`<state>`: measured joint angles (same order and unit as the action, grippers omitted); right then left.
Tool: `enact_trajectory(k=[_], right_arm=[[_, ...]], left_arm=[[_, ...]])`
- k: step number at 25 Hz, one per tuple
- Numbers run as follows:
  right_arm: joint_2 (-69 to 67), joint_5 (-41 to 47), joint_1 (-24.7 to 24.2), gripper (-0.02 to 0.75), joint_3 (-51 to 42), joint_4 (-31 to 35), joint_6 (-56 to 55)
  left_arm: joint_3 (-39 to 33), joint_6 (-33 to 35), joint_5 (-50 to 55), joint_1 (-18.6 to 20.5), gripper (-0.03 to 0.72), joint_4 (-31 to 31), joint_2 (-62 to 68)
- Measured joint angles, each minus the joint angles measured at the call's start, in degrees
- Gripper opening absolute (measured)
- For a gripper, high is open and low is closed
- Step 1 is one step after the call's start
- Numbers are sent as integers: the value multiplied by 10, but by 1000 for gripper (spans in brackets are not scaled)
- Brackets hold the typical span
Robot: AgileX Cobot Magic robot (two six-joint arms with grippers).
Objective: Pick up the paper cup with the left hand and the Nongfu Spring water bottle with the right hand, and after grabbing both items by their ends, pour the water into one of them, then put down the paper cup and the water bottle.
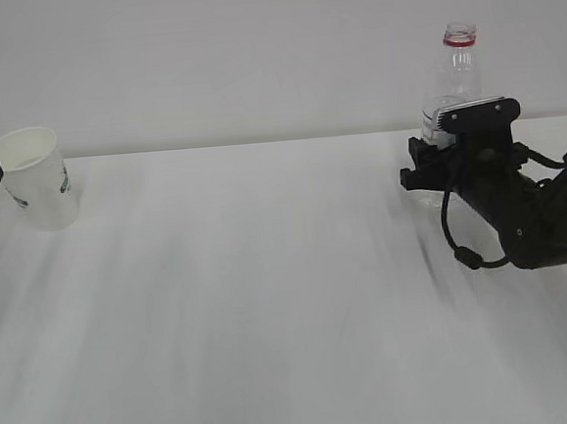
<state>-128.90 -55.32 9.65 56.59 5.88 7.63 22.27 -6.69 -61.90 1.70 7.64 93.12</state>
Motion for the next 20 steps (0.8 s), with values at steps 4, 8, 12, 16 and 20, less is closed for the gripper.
enact_trajectory(k=[4,8,12,16,20], right_arm=[[0,-1,0,549,0,0,3],[0,-7,0,599,0,0,5],[0,-8,0,607,0,8,5],[0,-8,0,608,0,8,5],[0,-13,0,608,-4,10,5]], left_arm=[[0,0,0,0,579,0,0],[0,0,0,0,579,0,0],[0,0,1,0,579,0,0],[0,0,4,0,579,0,0],[0,0,4,0,579,0,0]])
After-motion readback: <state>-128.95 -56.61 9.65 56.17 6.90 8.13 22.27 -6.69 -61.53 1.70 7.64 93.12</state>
